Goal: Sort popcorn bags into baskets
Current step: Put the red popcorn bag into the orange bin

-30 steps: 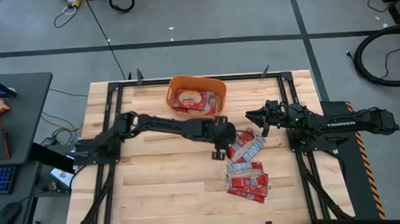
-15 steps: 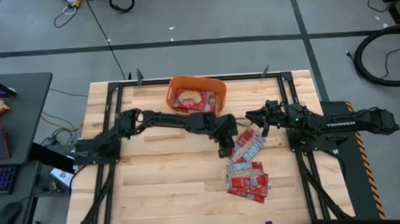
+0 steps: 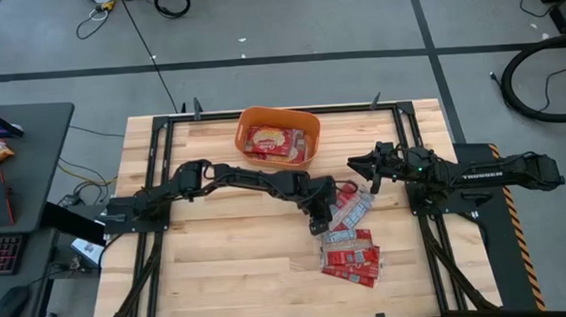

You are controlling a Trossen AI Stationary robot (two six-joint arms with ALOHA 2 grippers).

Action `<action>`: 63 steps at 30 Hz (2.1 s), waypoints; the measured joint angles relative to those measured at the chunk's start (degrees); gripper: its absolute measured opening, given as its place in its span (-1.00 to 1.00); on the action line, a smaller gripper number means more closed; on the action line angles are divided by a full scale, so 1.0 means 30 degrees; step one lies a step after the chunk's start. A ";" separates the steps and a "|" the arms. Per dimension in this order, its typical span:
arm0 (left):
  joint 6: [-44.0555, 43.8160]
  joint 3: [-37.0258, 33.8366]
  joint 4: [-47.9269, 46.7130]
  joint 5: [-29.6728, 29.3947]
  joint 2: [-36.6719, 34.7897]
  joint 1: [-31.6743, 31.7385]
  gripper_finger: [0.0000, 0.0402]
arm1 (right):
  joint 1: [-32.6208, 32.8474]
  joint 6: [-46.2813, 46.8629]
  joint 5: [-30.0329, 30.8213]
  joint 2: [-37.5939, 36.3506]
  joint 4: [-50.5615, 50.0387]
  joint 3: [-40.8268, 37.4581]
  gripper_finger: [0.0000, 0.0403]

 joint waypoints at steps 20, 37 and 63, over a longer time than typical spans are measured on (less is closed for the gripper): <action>0.2082 0.0000 0.0508 0.0186 0.0042 -0.0391 -0.73 | 0.0005 -0.0002 0.0000 0.0000 -0.0001 0.0000 -0.55; 0.4468 0.0436 -0.4496 -0.0491 -0.2580 0.0138 -0.98 | 0.0001 -0.0006 0.0000 -0.0006 0.0014 0.0000 -0.55; -0.0554 -0.4941 0.4305 0.3486 -0.2430 0.0115 -0.14 | 0.0001 -0.0001 0.0000 0.0000 0.0000 0.0000 -0.55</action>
